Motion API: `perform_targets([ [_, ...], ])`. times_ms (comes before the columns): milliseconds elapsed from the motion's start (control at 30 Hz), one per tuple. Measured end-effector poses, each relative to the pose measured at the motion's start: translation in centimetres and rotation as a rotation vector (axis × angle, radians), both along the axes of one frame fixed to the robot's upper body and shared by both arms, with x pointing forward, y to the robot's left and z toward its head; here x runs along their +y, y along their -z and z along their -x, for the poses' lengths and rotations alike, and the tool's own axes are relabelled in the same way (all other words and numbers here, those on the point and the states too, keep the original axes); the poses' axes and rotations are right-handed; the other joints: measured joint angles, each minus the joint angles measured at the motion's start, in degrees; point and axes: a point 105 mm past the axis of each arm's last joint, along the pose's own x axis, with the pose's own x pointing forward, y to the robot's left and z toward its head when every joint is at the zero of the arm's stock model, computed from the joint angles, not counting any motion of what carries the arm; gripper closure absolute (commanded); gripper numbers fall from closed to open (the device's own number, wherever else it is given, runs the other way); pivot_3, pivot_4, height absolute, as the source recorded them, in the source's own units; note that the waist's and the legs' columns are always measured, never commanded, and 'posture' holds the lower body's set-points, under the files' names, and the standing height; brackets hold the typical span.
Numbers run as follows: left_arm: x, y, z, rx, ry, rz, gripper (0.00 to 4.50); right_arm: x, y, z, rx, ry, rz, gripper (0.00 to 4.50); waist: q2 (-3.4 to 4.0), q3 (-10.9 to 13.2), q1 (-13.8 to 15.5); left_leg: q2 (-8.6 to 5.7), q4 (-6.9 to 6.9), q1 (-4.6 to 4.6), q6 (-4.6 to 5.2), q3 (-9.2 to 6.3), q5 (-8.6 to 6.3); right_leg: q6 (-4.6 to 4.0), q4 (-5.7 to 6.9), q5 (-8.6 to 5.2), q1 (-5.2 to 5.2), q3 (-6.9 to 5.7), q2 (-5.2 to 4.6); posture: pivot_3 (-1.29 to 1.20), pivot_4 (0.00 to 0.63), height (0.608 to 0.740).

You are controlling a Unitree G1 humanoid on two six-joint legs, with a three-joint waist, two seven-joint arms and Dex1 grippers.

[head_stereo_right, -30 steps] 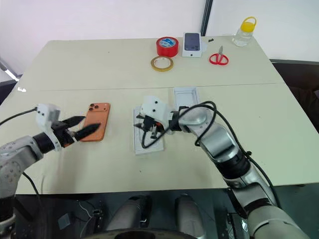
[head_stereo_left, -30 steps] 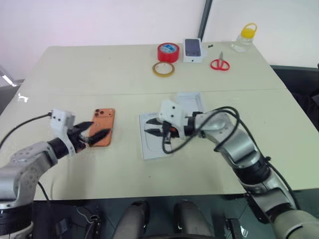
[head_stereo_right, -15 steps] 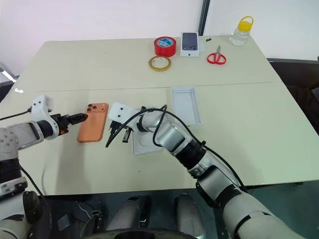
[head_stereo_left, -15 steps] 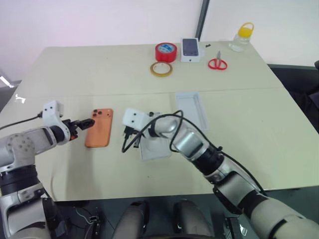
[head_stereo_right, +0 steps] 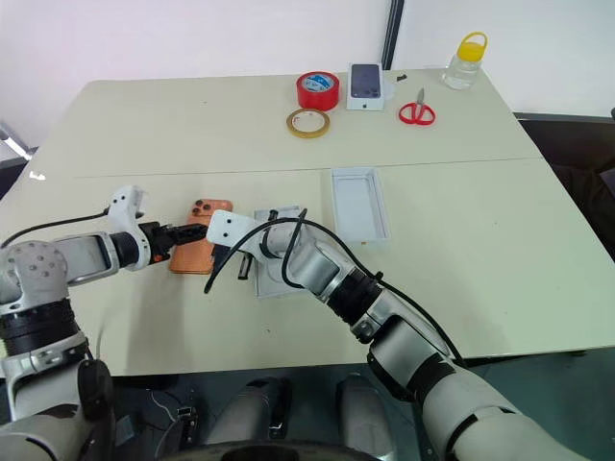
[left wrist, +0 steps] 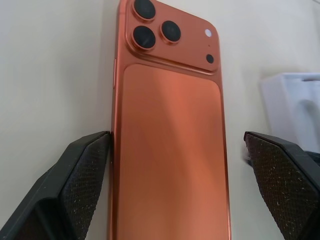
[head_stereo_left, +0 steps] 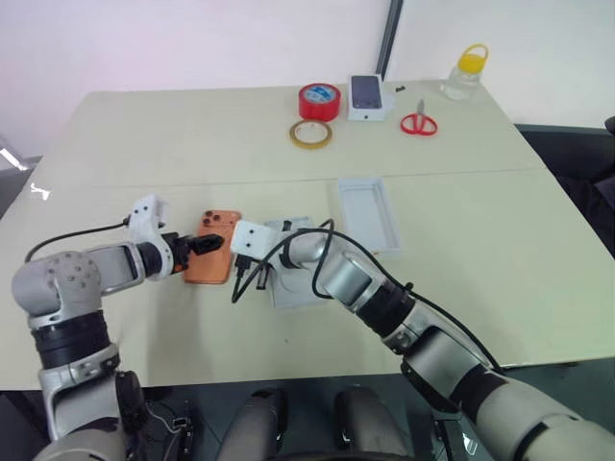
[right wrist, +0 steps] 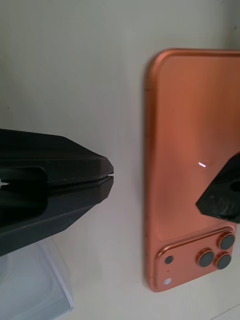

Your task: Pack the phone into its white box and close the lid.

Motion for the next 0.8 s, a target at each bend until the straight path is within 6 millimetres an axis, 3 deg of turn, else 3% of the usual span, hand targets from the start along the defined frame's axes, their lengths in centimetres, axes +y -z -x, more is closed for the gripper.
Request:
perform_targets([
  [800, -3.4, 0.4, 0.9, -0.002, 0.033, 0.233, 0.0, -0.7, 0.2, -0.3, -0.062, -0.028, 0.055, 4.45, 0.0, -0.1, 0.0, 0.01, 0.01, 0.05, 0.0, 0.0, 0.0, 0.0, -0.02, 0.0, 0.11, 0.0, 0.0, 0.0, 0.15, 0.74],
])
